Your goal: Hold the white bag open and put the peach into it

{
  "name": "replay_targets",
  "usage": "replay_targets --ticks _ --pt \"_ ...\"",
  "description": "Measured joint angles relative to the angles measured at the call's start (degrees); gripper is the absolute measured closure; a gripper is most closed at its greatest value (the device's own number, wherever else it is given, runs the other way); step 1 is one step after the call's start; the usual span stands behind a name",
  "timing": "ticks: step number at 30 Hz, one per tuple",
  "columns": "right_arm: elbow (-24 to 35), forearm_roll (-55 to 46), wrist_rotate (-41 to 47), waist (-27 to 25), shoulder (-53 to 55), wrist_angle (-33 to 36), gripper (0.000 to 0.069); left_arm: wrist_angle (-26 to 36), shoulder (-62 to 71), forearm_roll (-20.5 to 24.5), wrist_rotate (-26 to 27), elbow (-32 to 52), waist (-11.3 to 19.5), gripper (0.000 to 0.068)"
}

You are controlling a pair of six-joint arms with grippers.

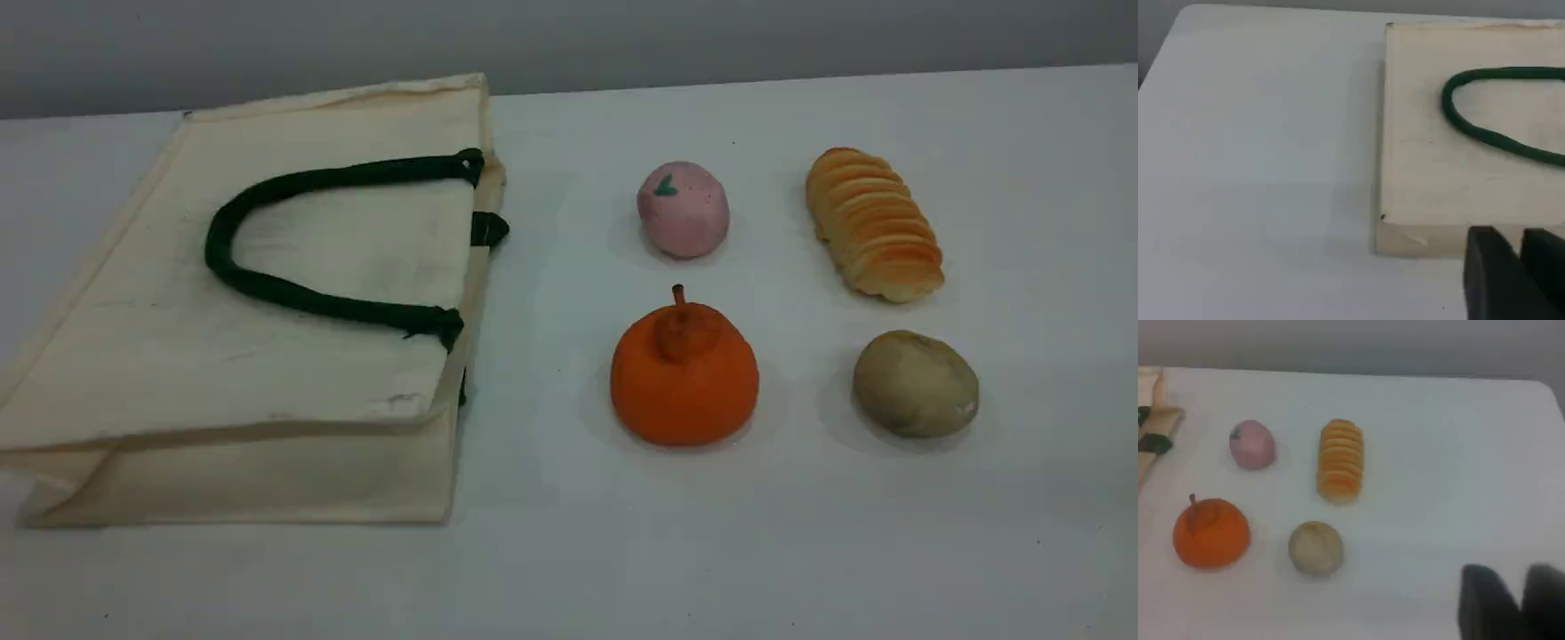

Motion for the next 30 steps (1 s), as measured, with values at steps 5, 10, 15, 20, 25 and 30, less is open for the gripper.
replay_targets --ticks 5,10,15,20,25,30 --pt "-0.2 0.5 0.1 0.0 0.0 -0.3 0.0685 0.0 2.0 -0.4 0.0 -0.1 0.0 0.0673" --pt "-3.9 1.5 0.5 0.7 1.9 -3.7 0.0685 -0.1 7.6 -0.5 0.1 -3.2 -0.8 0.0673" --pt "-10.6 1.5 0.4 0.7 12.1 -3.9 0.0685 -0.8 15.7 -0.4 0.2 -9.4 -3.3 0.0673" --pt "-17.9 1.5 0.3 0.7 24.4 -5.2 0.0682 -2.7 26.2 0.2 1.2 -15.7 -3.7 0.0673" --pt "-20.0 4.1 0.3 0.7 36.9 -8.6 0.0681 -5.7 37.6 0.2 2.1 -20.0 -3.7 0.0673" --pt "-20.0 4.7 -0.6 0.7 43.9 -8.2 0.0678 -8.3 46.2 0.1 3.6 -21.3 -3.7 0.0673"
